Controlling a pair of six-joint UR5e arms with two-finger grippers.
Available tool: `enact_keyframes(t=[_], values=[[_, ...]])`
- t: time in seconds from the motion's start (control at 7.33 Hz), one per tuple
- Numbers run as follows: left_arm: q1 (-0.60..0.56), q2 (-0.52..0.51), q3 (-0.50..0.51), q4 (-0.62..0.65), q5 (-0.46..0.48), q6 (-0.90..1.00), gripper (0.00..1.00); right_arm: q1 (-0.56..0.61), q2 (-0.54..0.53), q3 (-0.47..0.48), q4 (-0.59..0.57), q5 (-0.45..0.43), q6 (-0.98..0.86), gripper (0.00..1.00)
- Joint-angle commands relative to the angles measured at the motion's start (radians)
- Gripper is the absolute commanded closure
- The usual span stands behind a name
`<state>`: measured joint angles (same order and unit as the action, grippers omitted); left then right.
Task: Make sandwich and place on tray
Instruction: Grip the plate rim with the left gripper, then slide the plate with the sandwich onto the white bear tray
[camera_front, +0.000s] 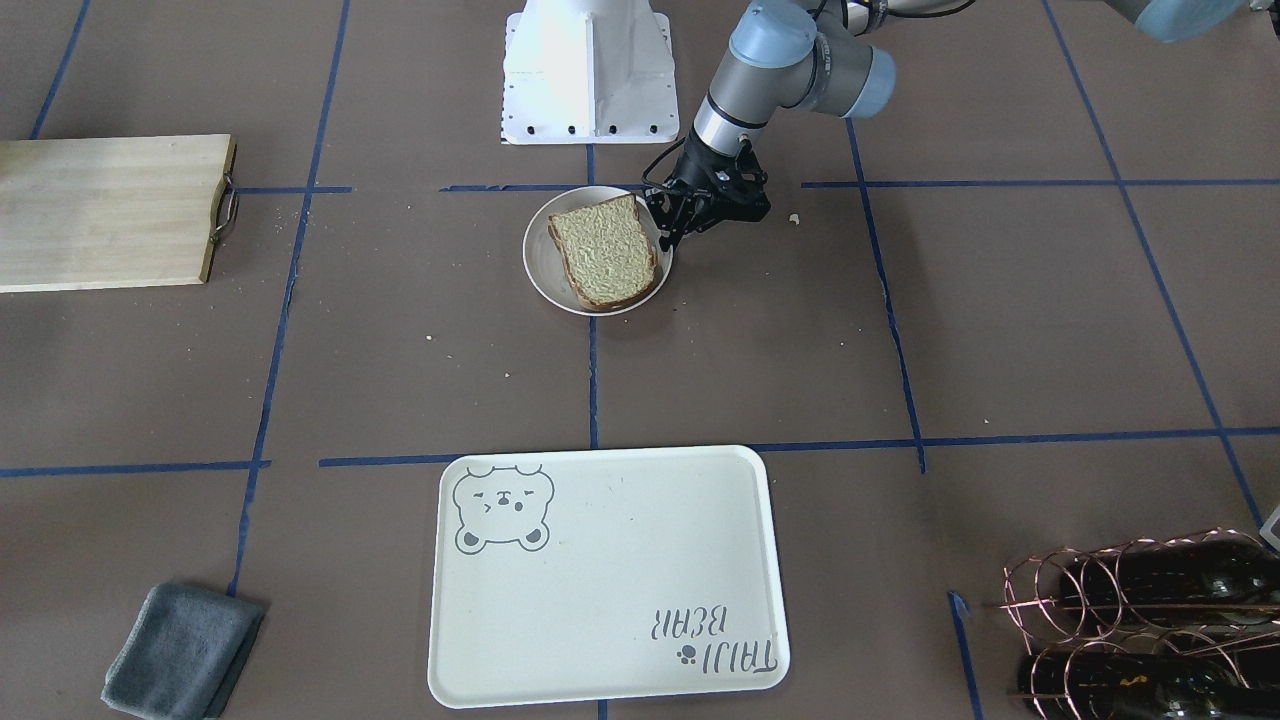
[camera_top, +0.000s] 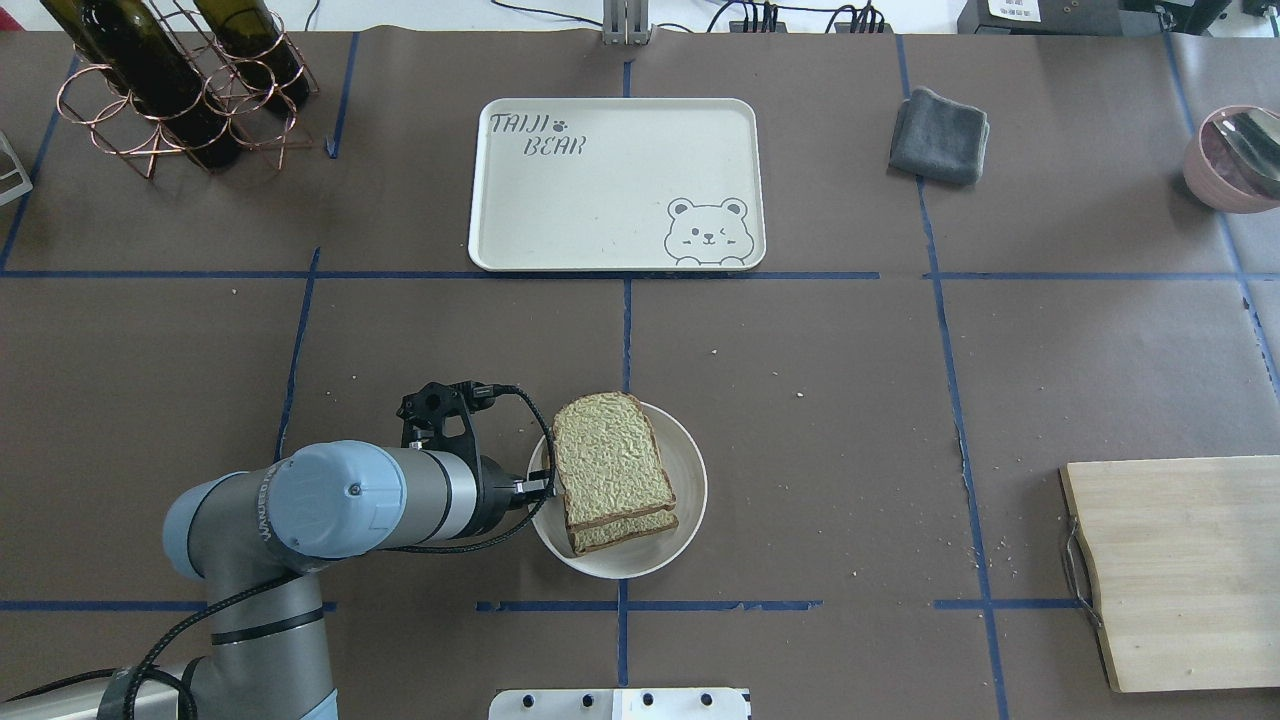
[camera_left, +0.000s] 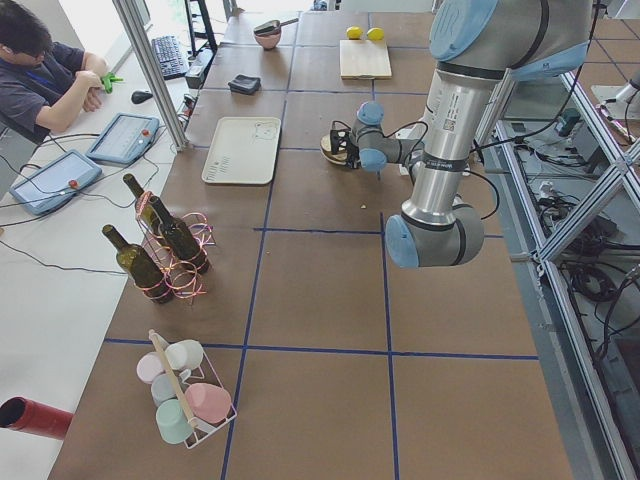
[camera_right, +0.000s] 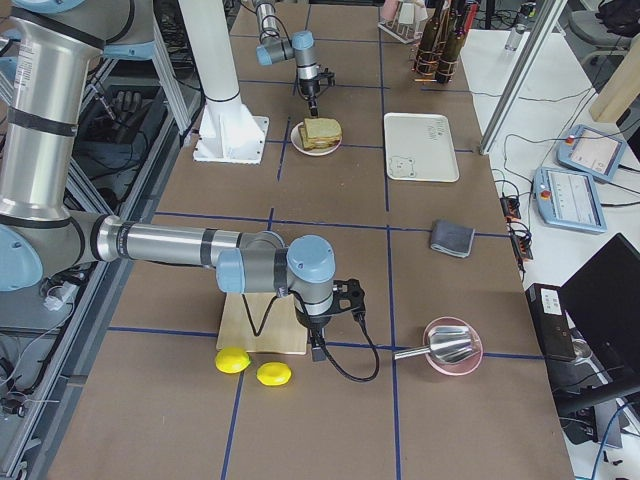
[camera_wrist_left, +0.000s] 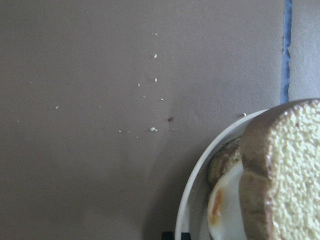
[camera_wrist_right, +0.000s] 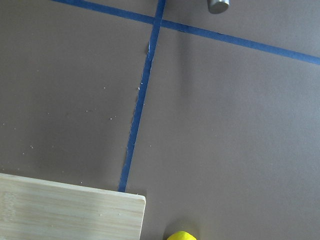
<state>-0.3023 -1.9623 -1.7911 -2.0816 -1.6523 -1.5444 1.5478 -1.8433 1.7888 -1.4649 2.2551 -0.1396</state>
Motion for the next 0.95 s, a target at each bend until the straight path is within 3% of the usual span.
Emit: enact_keyframes(t=[0.0,0.14,0.27,0.55,0.68,0.82], values=[[-0.009,-0.025,-0.020,0.000,-0.010,0.004,1.00,0.000,-0.001,-0.018,0.002,-0.002,0.000,0.00],[-0.058,-0.033,-0.021,-0.003,-0.029,0.006,1.00,0.000,-0.001,-0.026,0.000,-0.002,0.002,0.00],[-0.140,-0.043,-0.011,-0.005,-0.122,0.010,1.00,0.000,0.001,-0.029,0.002,-0.003,0.002,0.00],[-0.278,-0.122,0.056,-0.002,-0.167,0.168,1.00,0.000,-0.001,-0.037,0.002,-0.003,0.002,0.00],[-0.346,-0.215,0.164,-0.002,-0.257,0.202,1.00,0.000,-0.001,-0.037,0.002,-0.003,0.002,0.00],[-0.400,-0.319,0.302,-0.003,-0.288,0.240,1.00,0.000,-0.005,-0.037,0.002,-0.003,0.000,0.00]])
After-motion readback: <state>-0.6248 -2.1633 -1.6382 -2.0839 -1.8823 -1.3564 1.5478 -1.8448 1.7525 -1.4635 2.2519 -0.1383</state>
